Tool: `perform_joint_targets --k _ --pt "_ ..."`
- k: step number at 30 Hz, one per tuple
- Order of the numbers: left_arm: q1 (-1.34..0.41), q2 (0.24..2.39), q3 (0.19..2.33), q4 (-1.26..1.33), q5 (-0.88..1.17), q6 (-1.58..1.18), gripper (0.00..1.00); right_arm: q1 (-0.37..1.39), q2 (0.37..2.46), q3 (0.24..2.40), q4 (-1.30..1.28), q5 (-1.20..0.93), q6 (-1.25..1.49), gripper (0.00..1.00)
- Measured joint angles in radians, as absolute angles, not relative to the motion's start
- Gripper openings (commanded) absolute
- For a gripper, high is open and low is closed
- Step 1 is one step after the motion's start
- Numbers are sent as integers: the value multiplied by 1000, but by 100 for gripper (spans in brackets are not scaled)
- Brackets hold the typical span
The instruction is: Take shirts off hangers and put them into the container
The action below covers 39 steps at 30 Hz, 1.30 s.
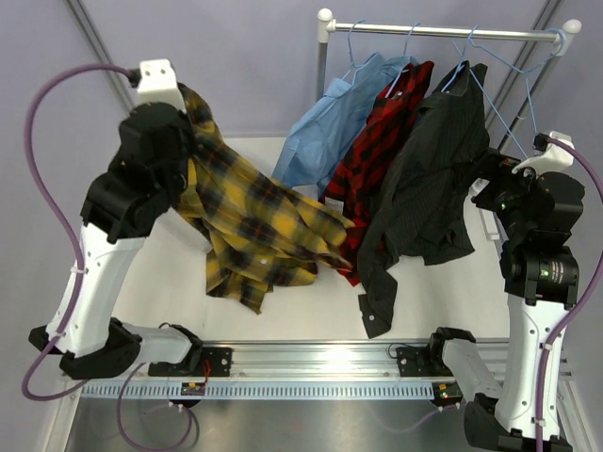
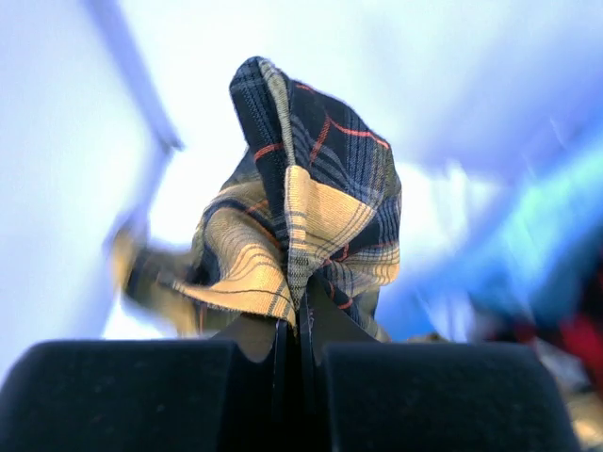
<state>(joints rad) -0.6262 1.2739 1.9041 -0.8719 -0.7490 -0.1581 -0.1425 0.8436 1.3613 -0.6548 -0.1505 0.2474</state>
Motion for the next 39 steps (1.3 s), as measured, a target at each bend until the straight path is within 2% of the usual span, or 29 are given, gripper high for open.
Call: perform_joint_targets --k 4,8,16,24,27,28,29,30,32,39 --pt "-454 1362 2069 -832 -728 -84 0 -142 836 1359 -654 -163 252 99" --pt "-321 1429 2072 -793 -653 -76 0 -137 818 1342 -651 -179 262 99" --pt "-198 1536 1668 -606 -442 -112 0 -135 791 1288 -648 -200 270 99" --pt "-141 1812 1511 -547 -312 -206 1 -133 781 1257 -653 -202 270 99" --pt "-136 1868 1488 -547 -287 -236 24 -133 775 1257 -657 -200 269 99" --pt "-136 1875 1482 -546 -281 -244 38 -133 772 1257 -659 -200 269 100" --pt "-136 1876 1478 -547 -275 -258 66 -133 767 1257 -661 -200 269 99" --pt "-136 1874 1478 -549 -272 -264 79 -133 764 1257 -662 -200 269 100" --pt "-137 1855 1479 -549 -271 -278 99 -131 757 1257 -666 -199 269 100" --pt "-138 1578 1550 -664 -265 -316 99 -101 739 1257 -670 -192 265 99"
